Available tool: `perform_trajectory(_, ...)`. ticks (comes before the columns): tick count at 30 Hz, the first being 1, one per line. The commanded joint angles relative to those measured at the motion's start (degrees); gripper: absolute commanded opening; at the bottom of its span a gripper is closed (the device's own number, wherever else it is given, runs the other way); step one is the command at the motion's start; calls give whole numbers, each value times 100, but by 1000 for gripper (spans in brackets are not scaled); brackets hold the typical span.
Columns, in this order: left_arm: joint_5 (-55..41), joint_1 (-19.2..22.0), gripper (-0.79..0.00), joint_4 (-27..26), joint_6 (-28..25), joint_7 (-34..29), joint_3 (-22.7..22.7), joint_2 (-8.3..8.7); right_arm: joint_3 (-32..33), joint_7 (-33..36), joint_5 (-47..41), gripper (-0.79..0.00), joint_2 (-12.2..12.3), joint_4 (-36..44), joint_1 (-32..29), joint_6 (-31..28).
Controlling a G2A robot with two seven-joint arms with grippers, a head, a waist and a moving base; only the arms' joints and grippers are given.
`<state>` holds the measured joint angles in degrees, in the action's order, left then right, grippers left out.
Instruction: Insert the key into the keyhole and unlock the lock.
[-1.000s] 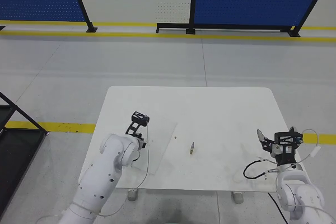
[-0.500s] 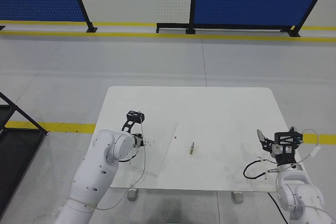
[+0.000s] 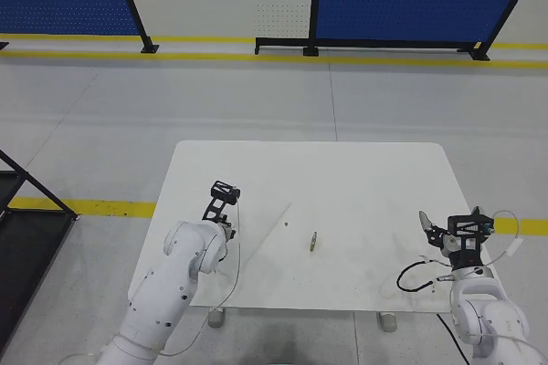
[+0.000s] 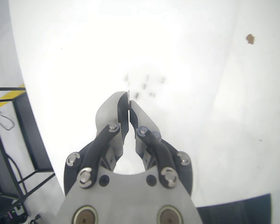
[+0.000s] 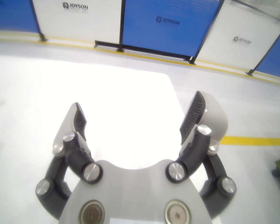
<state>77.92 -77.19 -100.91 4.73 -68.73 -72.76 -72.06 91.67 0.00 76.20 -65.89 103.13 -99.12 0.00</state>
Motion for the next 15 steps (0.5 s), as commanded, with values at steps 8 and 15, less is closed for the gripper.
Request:
perform_trajectory(8, -833, 113, -785, 115, -27, -25, -277, -6, 0, 0, 0, 0, 0, 0, 0, 0)
perform_trajectory(15, -2568, 53, -785, 45, 28, -72, -848, -11, 0, 0, 0, 0, 0, 0, 0, 0)
